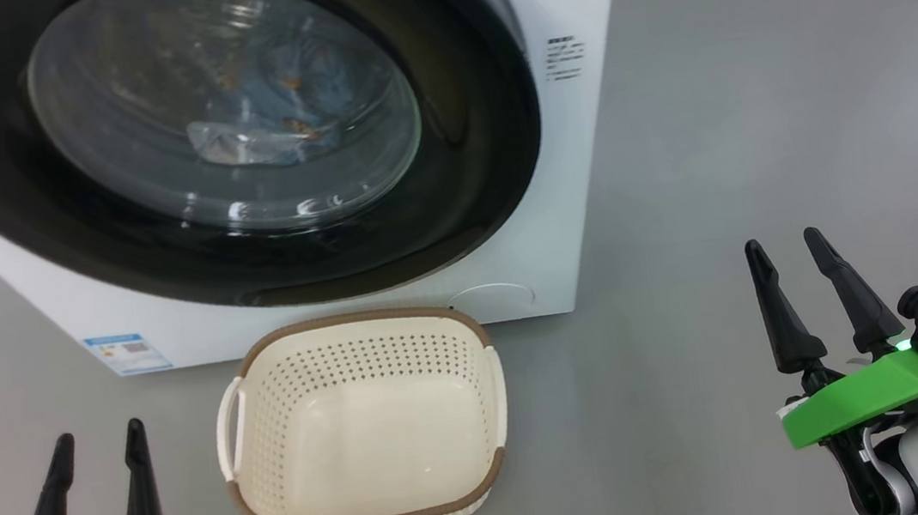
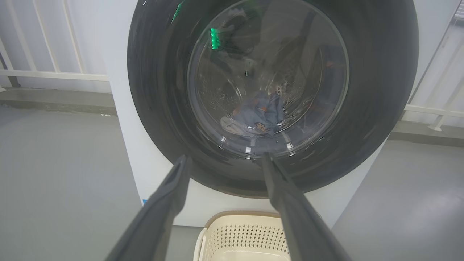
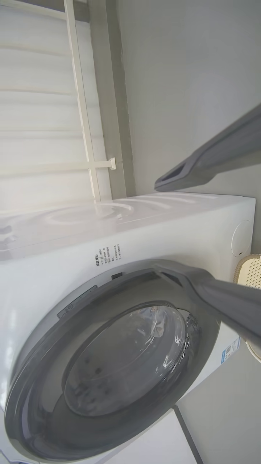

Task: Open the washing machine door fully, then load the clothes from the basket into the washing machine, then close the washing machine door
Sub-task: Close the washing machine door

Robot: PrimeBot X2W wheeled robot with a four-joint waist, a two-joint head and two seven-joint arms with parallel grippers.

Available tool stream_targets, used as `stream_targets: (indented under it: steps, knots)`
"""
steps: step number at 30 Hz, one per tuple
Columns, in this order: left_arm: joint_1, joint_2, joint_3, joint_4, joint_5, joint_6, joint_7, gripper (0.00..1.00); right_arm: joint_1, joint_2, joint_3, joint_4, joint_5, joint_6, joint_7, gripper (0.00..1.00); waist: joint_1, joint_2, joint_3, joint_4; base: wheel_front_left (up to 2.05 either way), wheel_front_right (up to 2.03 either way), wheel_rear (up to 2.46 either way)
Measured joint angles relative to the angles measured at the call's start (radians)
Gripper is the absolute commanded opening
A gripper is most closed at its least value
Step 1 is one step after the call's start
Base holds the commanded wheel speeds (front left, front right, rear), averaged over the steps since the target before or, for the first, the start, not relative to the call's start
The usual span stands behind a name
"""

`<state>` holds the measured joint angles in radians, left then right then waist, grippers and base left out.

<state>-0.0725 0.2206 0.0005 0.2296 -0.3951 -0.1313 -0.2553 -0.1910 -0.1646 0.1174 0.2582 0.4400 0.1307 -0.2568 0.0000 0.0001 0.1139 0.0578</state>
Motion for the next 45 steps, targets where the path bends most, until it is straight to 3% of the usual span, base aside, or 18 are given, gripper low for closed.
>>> stream_targets:
  steps: [20, 45]
  knots:
    - [0.057, 0.0, 0.049, 0.045, 0.013, 0.0, 0.0, 1.0, 0.104, -0.025, -0.062, -0.005, -0.001, 0.0, 0.0, 1.0, 0.0, 0.0, -0.074, -0.117, 0.0, 0.0, 0.0]
    - [0.079, 0.0, 0.07, 0.043, 0.02, 0.0, 0.0, 1.0, 0.124, -0.026, -0.084, -0.012, -0.003, 0.0, 0.0, 1.0, 0.0, 0.0, -0.086, -0.13, 0.0, 0.0, 0.0]
